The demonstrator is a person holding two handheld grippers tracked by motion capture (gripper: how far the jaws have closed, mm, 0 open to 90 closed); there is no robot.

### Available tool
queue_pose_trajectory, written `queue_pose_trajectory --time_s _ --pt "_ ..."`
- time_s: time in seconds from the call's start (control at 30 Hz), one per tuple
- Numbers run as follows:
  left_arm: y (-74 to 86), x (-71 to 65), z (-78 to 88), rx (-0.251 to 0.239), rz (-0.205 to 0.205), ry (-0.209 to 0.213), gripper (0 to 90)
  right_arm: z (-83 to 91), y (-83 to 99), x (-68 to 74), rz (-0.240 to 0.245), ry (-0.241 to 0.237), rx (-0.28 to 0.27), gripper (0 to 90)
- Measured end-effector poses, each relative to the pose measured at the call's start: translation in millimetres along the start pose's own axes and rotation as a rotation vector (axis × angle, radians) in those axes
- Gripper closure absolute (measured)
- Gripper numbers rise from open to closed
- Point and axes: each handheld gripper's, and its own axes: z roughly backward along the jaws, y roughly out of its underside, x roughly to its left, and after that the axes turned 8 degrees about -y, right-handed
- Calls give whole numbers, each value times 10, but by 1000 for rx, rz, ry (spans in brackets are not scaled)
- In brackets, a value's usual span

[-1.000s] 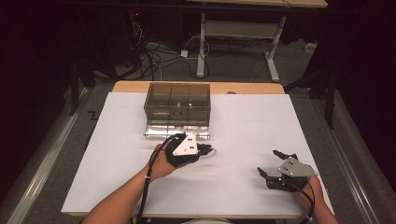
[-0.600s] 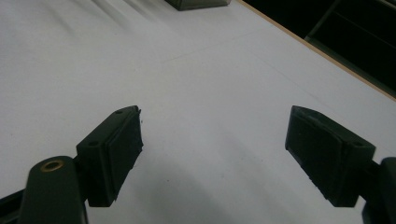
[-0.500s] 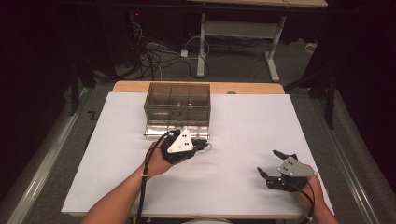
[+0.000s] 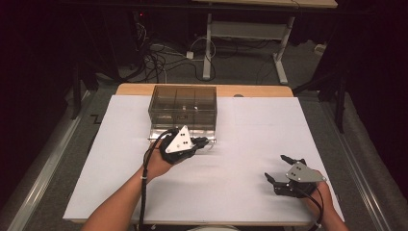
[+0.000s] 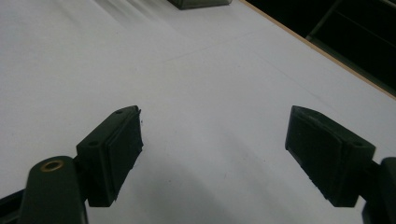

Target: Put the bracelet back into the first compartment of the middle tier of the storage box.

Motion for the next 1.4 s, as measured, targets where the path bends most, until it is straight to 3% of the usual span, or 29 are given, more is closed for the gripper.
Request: queue_pose_trajectory --time_s 0.53,0.7,1.1,1.2,1.4 --pt "55 182 87 3 25 -68 828 1 0 -5 -1 4 1 195" --pt "76 221 122 10 11 -96 828 1 3 -6 -2 4 1 196" --pt "168 393 211 9 57 -143 827 -5 6 -8 0 4 4 196" --pt "194 440 233 27 51 -164 827 -6 4 -4 0 3 2 196" --pt "267 539 309 39 77 -192 827 -5 2 -5 -2 7 1 196"
